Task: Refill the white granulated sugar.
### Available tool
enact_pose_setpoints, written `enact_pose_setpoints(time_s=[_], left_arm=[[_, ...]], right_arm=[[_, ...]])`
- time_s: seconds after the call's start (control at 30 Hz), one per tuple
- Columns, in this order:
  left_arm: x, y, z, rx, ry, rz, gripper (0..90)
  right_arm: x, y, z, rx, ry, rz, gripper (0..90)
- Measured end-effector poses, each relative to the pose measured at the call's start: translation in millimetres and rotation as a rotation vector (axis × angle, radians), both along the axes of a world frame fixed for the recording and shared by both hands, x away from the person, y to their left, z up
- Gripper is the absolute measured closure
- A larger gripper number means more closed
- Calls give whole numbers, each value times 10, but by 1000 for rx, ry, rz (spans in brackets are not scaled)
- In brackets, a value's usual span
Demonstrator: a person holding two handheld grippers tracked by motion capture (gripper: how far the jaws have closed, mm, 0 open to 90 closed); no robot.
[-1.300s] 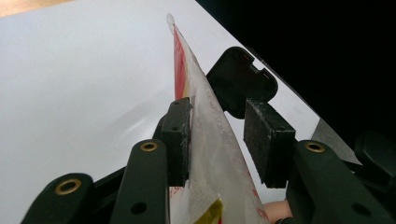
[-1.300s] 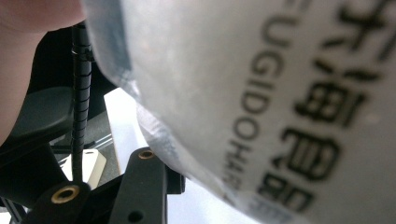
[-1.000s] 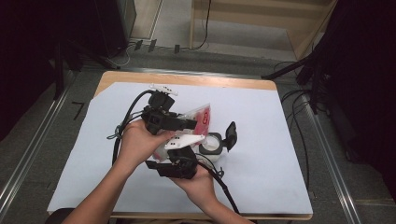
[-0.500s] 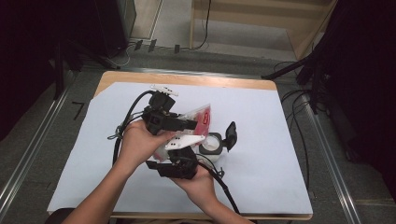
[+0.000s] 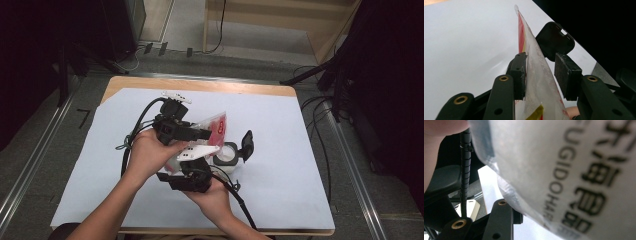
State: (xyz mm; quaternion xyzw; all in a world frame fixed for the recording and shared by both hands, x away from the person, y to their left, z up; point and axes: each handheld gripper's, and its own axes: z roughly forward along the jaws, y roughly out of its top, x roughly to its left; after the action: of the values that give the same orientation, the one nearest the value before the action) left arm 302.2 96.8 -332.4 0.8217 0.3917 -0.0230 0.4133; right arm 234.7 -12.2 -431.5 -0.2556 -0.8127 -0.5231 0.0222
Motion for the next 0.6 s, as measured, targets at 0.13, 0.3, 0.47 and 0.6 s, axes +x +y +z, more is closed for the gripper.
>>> enact_pose_setpoints(time_s=[0.13, 0.3, 0.47, 0.6], left_arm=[[-1, -1, 2, 4, 1, 1, 627], [-2, -2, 1, 4, 0, 1, 626], [-4, -3, 0, 3, 1, 1, 627], [-2, -3, 1, 4, 2, 1, 627]], right_arm=[[0, 0, -1, 0, 0, 1, 636], [-1, 0, -3, 0, -1, 1, 635], [-2, 1, -3, 0, 0, 0, 636], [-3, 1, -3, 0, 1, 0, 636]])
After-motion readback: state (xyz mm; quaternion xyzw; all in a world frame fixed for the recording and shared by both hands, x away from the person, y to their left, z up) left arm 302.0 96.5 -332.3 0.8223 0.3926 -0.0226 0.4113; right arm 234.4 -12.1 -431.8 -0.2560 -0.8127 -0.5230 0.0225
